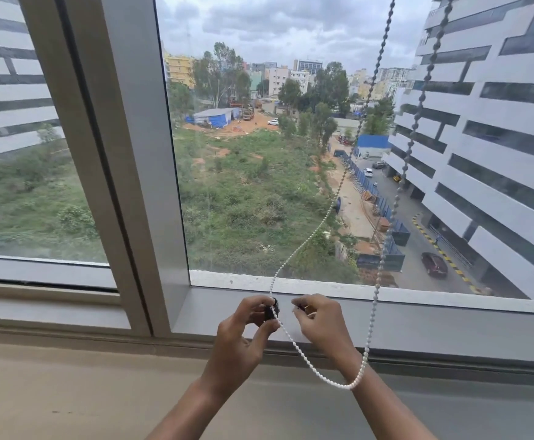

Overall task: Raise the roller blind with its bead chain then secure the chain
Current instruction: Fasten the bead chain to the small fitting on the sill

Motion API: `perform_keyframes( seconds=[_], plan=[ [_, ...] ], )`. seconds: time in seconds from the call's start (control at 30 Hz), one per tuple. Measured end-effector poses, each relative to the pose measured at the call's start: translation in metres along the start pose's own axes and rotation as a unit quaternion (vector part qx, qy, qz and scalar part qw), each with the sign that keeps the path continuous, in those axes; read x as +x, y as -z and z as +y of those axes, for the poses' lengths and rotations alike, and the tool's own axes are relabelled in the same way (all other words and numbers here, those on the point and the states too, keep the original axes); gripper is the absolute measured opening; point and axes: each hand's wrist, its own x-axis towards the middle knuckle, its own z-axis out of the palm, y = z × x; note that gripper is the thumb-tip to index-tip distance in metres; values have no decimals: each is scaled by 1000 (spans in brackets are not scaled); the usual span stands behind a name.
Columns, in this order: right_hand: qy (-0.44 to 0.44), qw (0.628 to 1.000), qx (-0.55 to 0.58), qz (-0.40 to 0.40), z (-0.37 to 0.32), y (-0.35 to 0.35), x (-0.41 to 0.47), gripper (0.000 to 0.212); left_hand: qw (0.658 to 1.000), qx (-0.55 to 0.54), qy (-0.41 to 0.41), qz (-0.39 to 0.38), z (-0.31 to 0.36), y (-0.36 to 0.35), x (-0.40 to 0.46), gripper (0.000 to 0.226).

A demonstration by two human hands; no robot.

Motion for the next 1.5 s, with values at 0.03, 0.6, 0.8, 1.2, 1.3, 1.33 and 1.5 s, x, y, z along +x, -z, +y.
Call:
perform_keyframes(
  seconds=[0.03, 0.6, 0.8, 1.2, 1.3, 1.33, 1.5],
  plan=[
    [-1, 999, 33, 8, -4, 4, -1, 15, 1000, -1, 1, 1, 1, 0, 1, 36],
    [47, 952, 301, -35, -77, 76, -30, 24, 1000, -4, 10, -3, 16, -10, -1, 43],
    [68, 963, 256, -54, -79, 81, -34, 24, 999, -28, 29, 3, 26, -13, -3, 53],
    [129, 970, 191, -78, -85, 93, -46, 23, 998, -20, 65, 2, 45, -14, -14, 58],
    [143, 970, 175, -88, -88, 98, -48, 24, 998, -20, 61, 1, 50, -13, -15, 60],
    [149, 970, 168, -93, -89, 100, -49, 24, 998, -19, 59, 0, 51, -13, -16, 60],
    [188, 970, 109, -110, -97, 110, -53, 25, 998, -20, 63, -5, 58, -14, -19, 59]
  ],
)
